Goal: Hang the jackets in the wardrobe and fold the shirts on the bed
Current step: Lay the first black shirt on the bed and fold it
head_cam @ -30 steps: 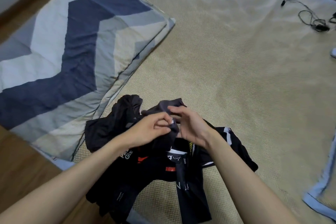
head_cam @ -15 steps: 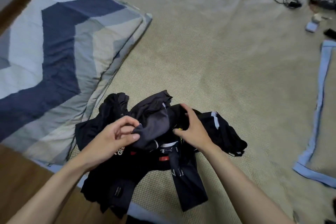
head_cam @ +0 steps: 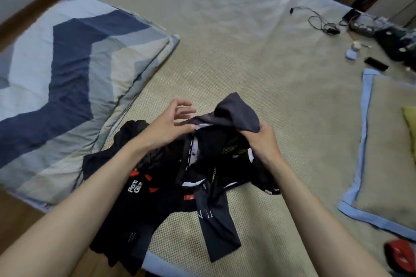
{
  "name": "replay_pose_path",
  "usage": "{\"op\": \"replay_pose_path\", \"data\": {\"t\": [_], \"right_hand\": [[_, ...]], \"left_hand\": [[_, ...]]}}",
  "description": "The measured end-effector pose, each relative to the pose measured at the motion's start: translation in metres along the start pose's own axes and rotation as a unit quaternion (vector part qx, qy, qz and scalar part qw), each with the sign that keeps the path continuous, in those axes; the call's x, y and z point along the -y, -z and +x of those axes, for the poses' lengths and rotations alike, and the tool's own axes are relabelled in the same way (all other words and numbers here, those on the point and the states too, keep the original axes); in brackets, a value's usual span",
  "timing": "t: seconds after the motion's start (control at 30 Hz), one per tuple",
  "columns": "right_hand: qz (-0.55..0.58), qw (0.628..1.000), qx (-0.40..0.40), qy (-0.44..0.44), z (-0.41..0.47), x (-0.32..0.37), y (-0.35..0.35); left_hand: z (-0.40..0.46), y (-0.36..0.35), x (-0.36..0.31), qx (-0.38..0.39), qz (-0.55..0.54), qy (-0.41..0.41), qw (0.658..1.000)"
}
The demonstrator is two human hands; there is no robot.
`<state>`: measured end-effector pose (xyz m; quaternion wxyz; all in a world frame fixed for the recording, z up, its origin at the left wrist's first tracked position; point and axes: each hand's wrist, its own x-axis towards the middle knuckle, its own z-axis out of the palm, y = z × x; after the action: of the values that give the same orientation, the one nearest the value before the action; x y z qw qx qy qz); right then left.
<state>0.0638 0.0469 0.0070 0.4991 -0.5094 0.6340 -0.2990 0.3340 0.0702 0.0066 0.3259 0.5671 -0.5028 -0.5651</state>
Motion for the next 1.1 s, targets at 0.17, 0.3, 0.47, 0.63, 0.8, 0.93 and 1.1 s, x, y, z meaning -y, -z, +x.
{"op": "replay_pose_path", "data": {"t": [0.17, 0.3, 0.47, 0.63, 0.8, 0.93, 1.1], "right_hand": [[0.049, 0.990, -0.066, -0.117, 0.004, -0.067, 0.065], [0.033, 0.952, -0.080, -0.295, -0.011, -0.126, 0.097], [-0.131, 0.914, -0.048, -0.381, -0.024, -0.185, 0.097], [-0.338, 0.916, -0.036, -0.211, -0.008, -0.166, 0.072], [-0.446, 0.889, 0.004, -0.106, 0.029, -0.157, 0.042], [-0.357, 0.925, 0.079, -0.104, 0.066, -0.155, 0.026], [-0.357, 0.914, 0.116, -0.154, 0.089, -0.166, 0.016]], "left_hand": [[0.020, -0.042, 0.083, 0.034, 0.175, 0.091, 0.980], [0.029, -0.077, 0.126, 0.045, 0.201, 0.164, 0.965], [0.049, -0.104, 0.141, 0.020, 0.243, 0.154, 0.958], [0.073, -0.108, 0.149, 0.084, 0.298, 0.150, 0.939], [0.079, -0.107, 0.153, 0.116, 0.306, 0.137, 0.935], [0.068, -0.108, 0.141, 0.152, 0.310, 0.061, 0.936], [0.059, -0.102, 0.139, 0.175, 0.385, 0.087, 0.902]]}}
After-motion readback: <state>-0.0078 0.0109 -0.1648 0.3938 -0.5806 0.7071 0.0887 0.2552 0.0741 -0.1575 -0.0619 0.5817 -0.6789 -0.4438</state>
